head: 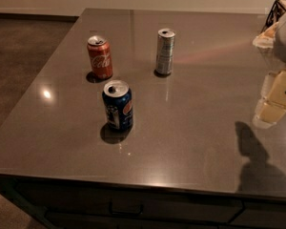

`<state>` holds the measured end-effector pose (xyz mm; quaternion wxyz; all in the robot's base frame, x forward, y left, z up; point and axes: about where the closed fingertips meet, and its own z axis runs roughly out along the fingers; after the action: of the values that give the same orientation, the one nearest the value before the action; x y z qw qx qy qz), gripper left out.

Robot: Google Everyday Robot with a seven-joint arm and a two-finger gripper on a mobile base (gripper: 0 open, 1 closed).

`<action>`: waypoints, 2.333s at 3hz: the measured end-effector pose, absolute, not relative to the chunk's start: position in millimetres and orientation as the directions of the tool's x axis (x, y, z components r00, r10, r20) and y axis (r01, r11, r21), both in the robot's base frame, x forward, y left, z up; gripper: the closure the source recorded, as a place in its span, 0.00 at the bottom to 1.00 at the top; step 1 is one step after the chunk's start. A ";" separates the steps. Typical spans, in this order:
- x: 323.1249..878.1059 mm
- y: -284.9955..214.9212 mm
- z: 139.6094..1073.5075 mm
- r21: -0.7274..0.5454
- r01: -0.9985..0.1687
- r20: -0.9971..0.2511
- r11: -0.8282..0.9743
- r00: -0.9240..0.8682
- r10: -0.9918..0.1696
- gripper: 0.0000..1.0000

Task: Move redbull can near coke can

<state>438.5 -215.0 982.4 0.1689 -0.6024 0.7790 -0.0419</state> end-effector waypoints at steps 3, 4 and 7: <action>491.5 -206.9 984.4 -0.299 -0.884 -0.272 0.358 -0.281 -0.920 0.00; 533.5 -200.9 986.0 -0.312 -0.863 -0.333 0.398 -0.293 -0.896 0.00; 642.8 -163.0 972.3 -0.259 -0.830 -0.554 0.494 -0.292 -0.780 0.00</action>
Offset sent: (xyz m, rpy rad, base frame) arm 0.0518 0.0083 -0.0047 0.0462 -0.0226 -0.1146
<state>642.8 -163.0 972.3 0.3207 -0.5013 0.8027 0.0388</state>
